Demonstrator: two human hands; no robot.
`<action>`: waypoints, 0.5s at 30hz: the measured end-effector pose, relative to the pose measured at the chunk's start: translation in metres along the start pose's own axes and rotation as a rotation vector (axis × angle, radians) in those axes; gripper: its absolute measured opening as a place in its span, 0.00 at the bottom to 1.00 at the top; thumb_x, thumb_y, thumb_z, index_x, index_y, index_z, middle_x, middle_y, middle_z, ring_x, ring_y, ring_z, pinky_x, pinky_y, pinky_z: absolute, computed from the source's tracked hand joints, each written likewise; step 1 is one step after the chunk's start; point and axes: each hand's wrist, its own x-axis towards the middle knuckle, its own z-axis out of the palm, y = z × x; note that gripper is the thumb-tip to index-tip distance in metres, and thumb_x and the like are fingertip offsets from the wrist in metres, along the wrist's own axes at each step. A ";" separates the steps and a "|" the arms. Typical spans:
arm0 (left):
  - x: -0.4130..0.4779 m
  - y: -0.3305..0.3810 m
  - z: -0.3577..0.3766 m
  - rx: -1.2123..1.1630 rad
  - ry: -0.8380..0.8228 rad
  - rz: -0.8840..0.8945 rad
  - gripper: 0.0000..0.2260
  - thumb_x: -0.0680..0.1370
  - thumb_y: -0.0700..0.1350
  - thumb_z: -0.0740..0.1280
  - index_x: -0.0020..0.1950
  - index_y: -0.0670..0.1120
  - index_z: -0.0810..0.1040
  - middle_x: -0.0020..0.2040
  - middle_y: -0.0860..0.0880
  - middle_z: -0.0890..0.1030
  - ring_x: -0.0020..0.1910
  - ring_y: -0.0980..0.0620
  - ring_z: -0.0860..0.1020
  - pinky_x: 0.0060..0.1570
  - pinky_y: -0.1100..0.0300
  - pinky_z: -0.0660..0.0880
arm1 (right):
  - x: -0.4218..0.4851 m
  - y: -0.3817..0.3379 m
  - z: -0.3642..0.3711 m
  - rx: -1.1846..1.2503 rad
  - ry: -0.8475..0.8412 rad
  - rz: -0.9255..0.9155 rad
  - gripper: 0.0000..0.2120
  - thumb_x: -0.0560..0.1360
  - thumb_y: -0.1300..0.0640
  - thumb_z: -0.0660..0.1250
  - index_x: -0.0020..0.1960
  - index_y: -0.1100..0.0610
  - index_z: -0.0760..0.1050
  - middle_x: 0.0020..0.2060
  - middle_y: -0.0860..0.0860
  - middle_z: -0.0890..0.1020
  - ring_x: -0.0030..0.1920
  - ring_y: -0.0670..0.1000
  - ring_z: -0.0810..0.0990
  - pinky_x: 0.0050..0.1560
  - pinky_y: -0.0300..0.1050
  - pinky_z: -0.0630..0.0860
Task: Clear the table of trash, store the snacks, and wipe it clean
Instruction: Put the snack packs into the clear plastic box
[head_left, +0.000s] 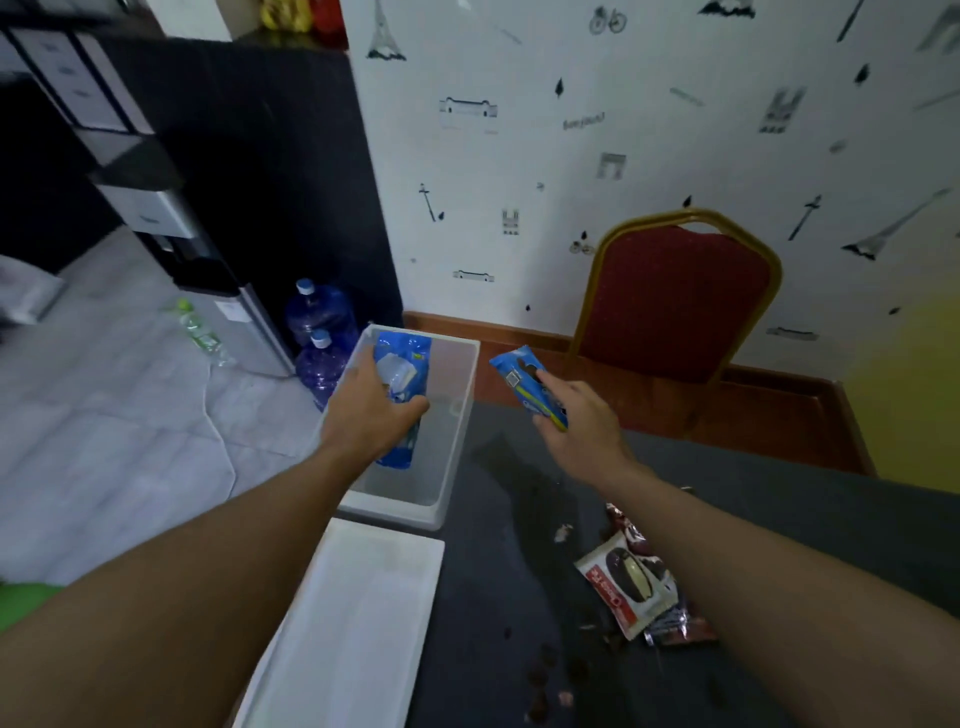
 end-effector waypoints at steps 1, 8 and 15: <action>0.004 -0.009 -0.007 0.021 0.006 -0.039 0.32 0.66 0.57 0.73 0.66 0.51 0.65 0.57 0.48 0.77 0.52 0.46 0.78 0.52 0.51 0.76 | 0.007 -0.007 0.006 0.003 -0.015 -0.023 0.29 0.78 0.56 0.68 0.78 0.52 0.65 0.61 0.53 0.75 0.57 0.51 0.75 0.51 0.41 0.68; 0.022 -0.066 -0.032 0.031 -0.001 -0.162 0.36 0.69 0.53 0.75 0.72 0.46 0.62 0.63 0.42 0.72 0.59 0.40 0.75 0.58 0.46 0.74 | 0.065 -0.052 0.045 -0.137 -0.090 -0.180 0.28 0.78 0.55 0.66 0.77 0.49 0.65 0.64 0.53 0.74 0.60 0.54 0.73 0.61 0.53 0.73; 0.035 -0.093 -0.042 -0.191 -0.055 -0.201 0.30 0.64 0.50 0.76 0.62 0.50 0.67 0.55 0.47 0.78 0.51 0.47 0.79 0.51 0.51 0.78 | 0.122 -0.097 0.085 -0.577 -0.306 -0.346 0.26 0.79 0.53 0.65 0.75 0.44 0.66 0.66 0.52 0.74 0.62 0.57 0.75 0.59 0.51 0.74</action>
